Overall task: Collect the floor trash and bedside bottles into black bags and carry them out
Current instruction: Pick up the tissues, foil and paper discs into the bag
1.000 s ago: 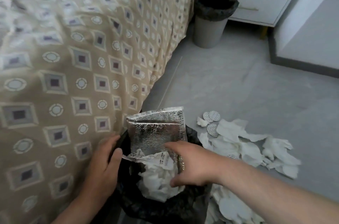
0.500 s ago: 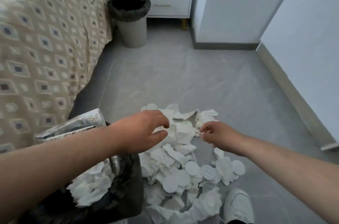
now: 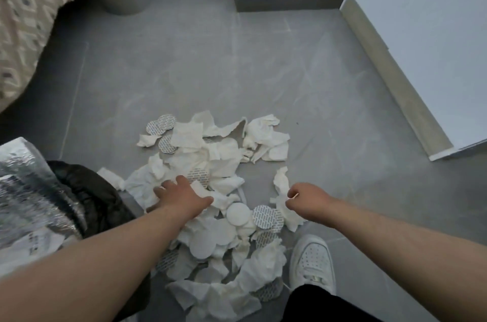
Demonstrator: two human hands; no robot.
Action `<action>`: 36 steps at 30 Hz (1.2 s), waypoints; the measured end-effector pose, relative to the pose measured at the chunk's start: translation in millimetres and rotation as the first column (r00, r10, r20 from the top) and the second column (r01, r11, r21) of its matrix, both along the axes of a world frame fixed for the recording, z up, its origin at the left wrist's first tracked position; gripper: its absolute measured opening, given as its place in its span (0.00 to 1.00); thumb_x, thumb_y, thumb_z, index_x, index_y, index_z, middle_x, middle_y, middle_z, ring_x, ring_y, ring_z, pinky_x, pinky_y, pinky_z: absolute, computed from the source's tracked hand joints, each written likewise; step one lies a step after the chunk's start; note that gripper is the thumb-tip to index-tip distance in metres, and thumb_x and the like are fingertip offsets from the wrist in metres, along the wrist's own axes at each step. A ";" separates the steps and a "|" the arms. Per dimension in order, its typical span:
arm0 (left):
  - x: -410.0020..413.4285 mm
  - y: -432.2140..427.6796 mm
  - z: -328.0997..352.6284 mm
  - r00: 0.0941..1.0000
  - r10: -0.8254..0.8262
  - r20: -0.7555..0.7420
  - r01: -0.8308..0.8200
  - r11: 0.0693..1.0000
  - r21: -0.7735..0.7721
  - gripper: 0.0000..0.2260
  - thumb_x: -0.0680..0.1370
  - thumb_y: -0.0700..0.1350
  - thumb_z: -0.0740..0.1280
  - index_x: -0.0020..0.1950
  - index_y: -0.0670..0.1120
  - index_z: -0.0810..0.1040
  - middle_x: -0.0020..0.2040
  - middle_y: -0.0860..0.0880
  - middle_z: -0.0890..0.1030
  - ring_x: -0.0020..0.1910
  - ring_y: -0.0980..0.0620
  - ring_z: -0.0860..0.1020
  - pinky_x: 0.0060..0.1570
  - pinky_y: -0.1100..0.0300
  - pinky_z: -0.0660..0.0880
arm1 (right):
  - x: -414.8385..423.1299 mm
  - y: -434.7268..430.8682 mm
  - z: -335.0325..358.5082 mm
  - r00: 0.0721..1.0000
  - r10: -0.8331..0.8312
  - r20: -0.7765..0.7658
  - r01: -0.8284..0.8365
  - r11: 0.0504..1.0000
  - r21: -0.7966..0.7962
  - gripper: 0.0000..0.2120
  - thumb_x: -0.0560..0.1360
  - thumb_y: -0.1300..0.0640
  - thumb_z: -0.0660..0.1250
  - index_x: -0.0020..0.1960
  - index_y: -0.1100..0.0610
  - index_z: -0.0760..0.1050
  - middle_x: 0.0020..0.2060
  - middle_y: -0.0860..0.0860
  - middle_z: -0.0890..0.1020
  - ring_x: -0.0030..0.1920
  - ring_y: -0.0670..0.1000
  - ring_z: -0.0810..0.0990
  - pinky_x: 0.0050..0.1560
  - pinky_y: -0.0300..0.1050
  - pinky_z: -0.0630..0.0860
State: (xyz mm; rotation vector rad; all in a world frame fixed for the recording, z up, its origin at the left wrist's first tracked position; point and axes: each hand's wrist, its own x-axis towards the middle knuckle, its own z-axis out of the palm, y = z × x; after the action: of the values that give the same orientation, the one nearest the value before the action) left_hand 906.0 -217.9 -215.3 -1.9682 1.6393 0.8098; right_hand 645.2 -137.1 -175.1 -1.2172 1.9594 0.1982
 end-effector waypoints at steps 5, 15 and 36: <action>-16.7 18.0 -22.2 0.979 0.195 -0.066 -0.199 0.978 -0.060 0.51 0.61 0.72 0.66 0.73 0.45 0.53 0.72 0.36 0.57 0.70 0.35 0.57 0.65 0.41 0.64 | 18.3 19.1 -30.1 0.996 -0.057 -0.067 0.058 0.998 0.025 0.28 0.73 0.45 0.63 0.70 0.56 0.65 0.65 0.58 0.70 0.64 0.59 0.72 0.61 0.49 0.70; -11.7 19.5 -27.6 0.975 0.077 -0.207 -0.125 0.964 -0.234 0.17 0.73 0.46 0.67 0.60 0.44 0.70 0.60 0.41 0.70 0.58 0.38 0.71 0.48 0.50 0.72 | 1.6 25.0 -44.8 0.955 -0.232 -0.187 0.174 0.943 -0.283 0.21 0.75 0.49 0.61 0.64 0.58 0.70 0.60 0.57 0.71 0.60 0.58 0.70 0.57 0.51 0.71; -14.9 12.9 -2.2 0.899 0.068 -0.433 -0.216 0.928 -0.304 0.24 0.72 0.37 0.64 0.67 0.44 0.64 0.65 0.40 0.65 0.62 0.39 0.67 0.58 0.50 0.68 | -0.2 15.7 -61.8 0.902 -0.408 0.139 0.429 0.877 -0.215 0.03 0.71 0.66 0.62 0.39 0.60 0.70 0.34 0.51 0.73 0.39 0.53 0.72 0.34 0.44 0.67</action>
State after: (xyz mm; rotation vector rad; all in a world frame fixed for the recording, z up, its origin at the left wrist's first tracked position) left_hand 891.1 -205.0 -217.5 -2.2995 2.0083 1.1268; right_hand 645.0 -121.5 -237.0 -0.8940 2.1577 -0.3220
